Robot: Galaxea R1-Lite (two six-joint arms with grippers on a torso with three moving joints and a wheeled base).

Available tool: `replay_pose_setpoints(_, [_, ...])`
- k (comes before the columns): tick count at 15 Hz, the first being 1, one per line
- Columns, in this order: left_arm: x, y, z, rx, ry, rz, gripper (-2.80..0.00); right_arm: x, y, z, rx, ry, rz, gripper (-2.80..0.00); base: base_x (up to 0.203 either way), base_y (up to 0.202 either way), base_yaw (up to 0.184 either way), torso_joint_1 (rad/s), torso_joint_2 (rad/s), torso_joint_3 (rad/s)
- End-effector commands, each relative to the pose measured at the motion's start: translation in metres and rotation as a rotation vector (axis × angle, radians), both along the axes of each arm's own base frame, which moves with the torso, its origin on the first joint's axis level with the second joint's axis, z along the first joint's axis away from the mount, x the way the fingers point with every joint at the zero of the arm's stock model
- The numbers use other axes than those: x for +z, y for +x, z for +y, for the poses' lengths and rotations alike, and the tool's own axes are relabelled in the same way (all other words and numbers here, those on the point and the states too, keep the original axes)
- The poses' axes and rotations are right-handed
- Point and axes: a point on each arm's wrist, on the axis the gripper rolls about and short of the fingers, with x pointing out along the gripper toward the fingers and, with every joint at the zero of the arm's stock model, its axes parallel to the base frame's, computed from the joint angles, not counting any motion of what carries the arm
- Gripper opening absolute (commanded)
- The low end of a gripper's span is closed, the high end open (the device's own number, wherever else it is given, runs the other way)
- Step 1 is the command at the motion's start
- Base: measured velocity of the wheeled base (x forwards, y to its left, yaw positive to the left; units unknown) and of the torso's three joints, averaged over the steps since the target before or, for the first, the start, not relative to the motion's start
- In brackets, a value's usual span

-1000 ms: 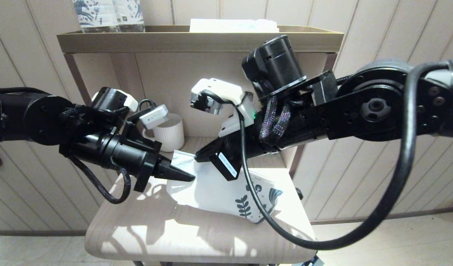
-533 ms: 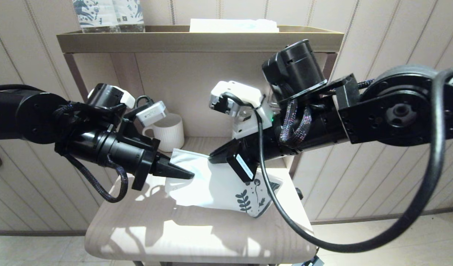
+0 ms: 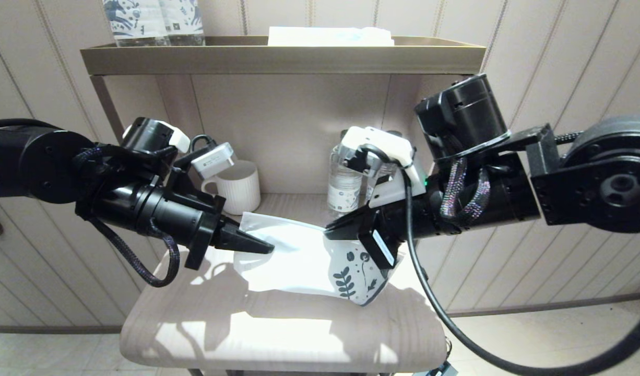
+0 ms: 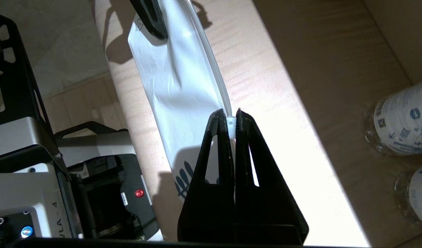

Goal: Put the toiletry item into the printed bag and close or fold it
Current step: Close the strorage bag and place it on the desk

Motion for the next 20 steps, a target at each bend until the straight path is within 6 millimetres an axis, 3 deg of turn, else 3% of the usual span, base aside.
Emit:
replay_pose_setpoints(1, [0.000,0.000,0.000,-0.005,-0.002,0.001,-2.80,0.000,-0.007,-0.016,-0.017,-0.001,0.008,-2.80,0.000,0.000,0.000,0.000,0.00,0.000])
replay_pose_setpoints(7, [0.000,-0.001,0.000,-0.005,-0.002,0.001,-2.80,-0.010,-0.020,-0.061,-0.100,0.001,0.032,-2.80,0.000,0.000,0.000,0.000,0.00,0.000])
replay_pose_setpoints(10, [-0.001,0.000,0.000,-0.006,-0.001,0.003,-2.80,-0.019,-0.026,-0.074,-0.129,-0.006,0.043,-2.80,0.000,0.000,0.000,0.000,0.00,0.000])
replay_pose_setpoints(15, [-0.001,0.000,0.000,-0.006,-0.001,0.004,-2.80,-0.032,-0.029,-0.084,-0.142,-0.001,0.054,-2.80,0.000,0.000,0.000,0.000,0.00,0.000])
replay_pose_setpoints(20, [-0.002,0.000,0.000,-0.006,0.000,0.005,-2.80,-0.032,-0.028,-0.082,-0.137,0.000,0.053,-2.80,0.000,0.000,0.000,0.000,0.00,0.000])
